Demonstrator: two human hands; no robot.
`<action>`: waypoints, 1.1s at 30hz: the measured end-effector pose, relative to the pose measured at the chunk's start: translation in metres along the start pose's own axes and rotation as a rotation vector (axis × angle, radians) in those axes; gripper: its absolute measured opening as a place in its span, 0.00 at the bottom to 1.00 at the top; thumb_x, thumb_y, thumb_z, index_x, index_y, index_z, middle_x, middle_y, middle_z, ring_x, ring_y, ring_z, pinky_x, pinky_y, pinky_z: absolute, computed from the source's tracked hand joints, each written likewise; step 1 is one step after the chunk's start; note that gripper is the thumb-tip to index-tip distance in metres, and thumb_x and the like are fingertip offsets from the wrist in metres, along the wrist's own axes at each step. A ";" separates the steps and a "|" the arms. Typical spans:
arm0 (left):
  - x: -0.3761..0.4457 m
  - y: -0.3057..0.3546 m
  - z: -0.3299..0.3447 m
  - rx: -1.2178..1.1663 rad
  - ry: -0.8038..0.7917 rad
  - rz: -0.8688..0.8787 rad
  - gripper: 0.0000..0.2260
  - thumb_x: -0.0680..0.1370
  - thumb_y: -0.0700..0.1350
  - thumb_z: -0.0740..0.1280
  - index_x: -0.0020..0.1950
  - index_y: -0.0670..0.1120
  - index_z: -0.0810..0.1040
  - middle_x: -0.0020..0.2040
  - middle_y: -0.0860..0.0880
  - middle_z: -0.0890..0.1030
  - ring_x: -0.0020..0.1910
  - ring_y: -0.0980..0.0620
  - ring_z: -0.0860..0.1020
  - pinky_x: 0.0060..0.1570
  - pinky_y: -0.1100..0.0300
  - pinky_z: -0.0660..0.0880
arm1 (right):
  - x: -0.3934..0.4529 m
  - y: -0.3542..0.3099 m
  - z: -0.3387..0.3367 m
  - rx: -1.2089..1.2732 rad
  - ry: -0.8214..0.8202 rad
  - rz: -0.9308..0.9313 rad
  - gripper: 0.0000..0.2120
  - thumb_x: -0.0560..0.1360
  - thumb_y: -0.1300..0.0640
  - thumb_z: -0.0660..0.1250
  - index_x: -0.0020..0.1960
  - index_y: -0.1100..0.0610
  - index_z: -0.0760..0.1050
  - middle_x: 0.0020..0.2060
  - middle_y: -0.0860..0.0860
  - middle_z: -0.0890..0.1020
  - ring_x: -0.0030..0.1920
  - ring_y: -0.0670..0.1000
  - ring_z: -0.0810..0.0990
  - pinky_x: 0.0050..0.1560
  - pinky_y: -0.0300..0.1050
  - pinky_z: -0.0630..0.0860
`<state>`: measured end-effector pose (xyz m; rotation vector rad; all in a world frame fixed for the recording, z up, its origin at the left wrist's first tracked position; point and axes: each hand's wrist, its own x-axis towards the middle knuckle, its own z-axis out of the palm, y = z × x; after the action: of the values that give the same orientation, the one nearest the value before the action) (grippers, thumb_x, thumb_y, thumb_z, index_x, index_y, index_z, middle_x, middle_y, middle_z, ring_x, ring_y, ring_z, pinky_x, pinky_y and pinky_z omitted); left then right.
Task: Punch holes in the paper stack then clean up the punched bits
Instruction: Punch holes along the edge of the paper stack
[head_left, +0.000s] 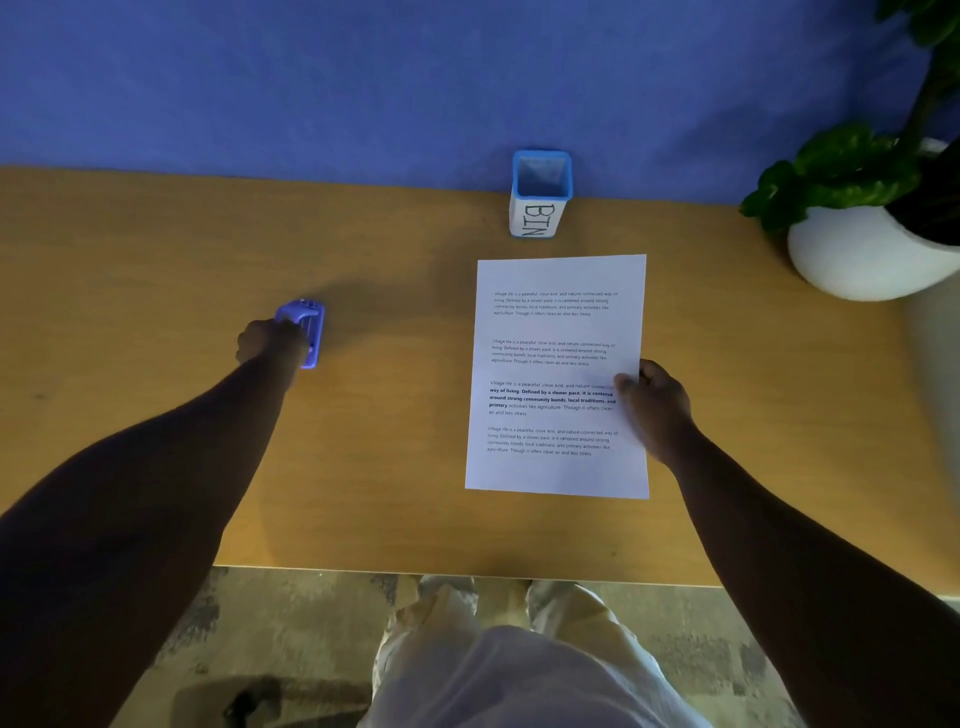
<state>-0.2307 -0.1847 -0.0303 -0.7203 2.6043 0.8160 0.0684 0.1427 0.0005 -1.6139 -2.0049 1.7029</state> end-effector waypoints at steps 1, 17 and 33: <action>0.001 0.000 -0.001 -0.003 -0.014 -0.001 0.24 0.79 0.54 0.59 0.66 0.39 0.77 0.63 0.39 0.79 0.60 0.37 0.79 0.61 0.47 0.76 | 0.000 0.000 0.001 0.004 -0.001 -0.001 0.10 0.76 0.57 0.63 0.53 0.50 0.80 0.43 0.43 0.83 0.41 0.47 0.80 0.41 0.40 0.76; -0.060 0.030 0.021 -0.160 -0.406 0.023 0.18 0.78 0.46 0.67 0.64 0.36 0.77 0.53 0.41 0.80 0.44 0.46 0.79 0.41 0.58 0.76 | 0.001 -0.005 0.008 0.020 0.001 -0.022 0.09 0.75 0.57 0.63 0.52 0.50 0.80 0.42 0.44 0.83 0.39 0.47 0.79 0.38 0.40 0.75; -0.142 0.038 0.066 -0.256 -0.617 -0.013 0.07 0.81 0.45 0.64 0.53 0.41 0.74 0.40 0.47 0.77 0.36 0.52 0.76 0.37 0.62 0.74 | 0.000 -0.014 0.010 -0.020 0.006 -0.065 0.09 0.75 0.57 0.62 0.50 0.45 0.78 0.40 0.38 0.82 0.38 0.42 0.79 0.33 0.37 0.73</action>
<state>-0.1253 -0.0659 -0.0037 -0.4491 1.9640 1.1643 0.0538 0.1379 0.0074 -1.5393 -2.0540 1.6589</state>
